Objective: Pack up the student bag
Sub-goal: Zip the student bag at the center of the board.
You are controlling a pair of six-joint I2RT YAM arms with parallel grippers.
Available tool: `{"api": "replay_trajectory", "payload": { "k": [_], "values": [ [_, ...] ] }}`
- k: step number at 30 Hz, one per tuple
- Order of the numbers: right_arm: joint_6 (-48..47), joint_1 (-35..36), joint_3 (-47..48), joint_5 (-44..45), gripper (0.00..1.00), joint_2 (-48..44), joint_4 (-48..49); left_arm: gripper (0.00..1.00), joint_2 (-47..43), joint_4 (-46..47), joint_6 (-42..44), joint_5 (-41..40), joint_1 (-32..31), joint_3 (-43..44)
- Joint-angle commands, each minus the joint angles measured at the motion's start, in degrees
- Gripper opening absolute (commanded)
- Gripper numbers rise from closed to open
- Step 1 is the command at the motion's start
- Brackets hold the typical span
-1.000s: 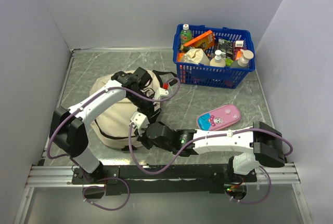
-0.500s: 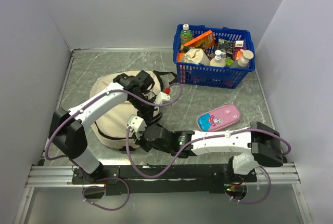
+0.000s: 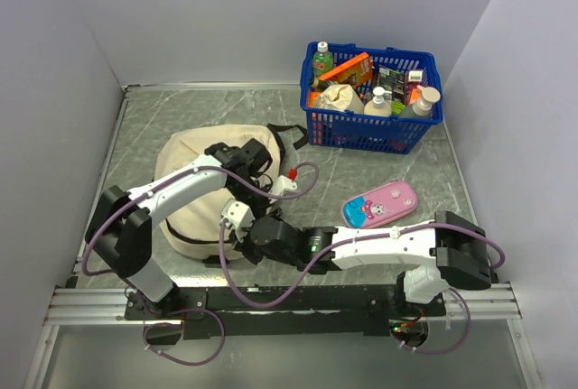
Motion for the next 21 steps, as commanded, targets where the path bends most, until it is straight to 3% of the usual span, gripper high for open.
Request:
{"api": "replay_trajectory", "payload": {
  "k": [1, 2, 3, 5, 6, 18, 20, 21],
  "values": [
    [0.2, -2.1, 1.4, 6.0, 0.0, -0.3, 3.0, 0.55, 2.1, -0.1, -4.3, 0.8, -2.1, -0.2],
    [0.3, -2.2, 1.3, 6.1, 0.0, -0.4, 3.1, 0.5, 2.4, 0.5, -4.8, 0.5, -2.0, 0.3],
    [0.3, -2.2, 1.1, 6.3, 0.0, -0.5, 3.0, 0.35, 2.5, 2.7, -5.8, -0.2, -2.0, 0.6],
    [0.4, -2.1, 1.1, 7.0, 0.0, -0.5, 2.7, 0.22, 2.5, 5.4, -6.6, -3.5, -2.1, 0.8],
    [0.4, -2.2, 0.7, 7.3, 0.0, -0.7, 2.6, 0.01, 2.5, 6.4, -6.9, -4.6, -2.0, 1.6],
    [-0.5, -2.0, -2.3, 2.7, 0.0, -0.6, 4.8, 0.01, 3.6, 11.9, -10.6, -13.4, -0.7, 14.6],
    [-0.8, -2.0, 1.2, 1.6, 0.14, 1.1, 1.4, 0.01, 5.1, 10.9, -11.3, -12.7, -0.4, 17.1],
    [-0.6, -2.0, 2.3, 1.3, 0.41, 1.7, 0.2, 0.01, 5.4, 9.8, -11.2, -11.6, 0.3, 19.2]
  ]
}}
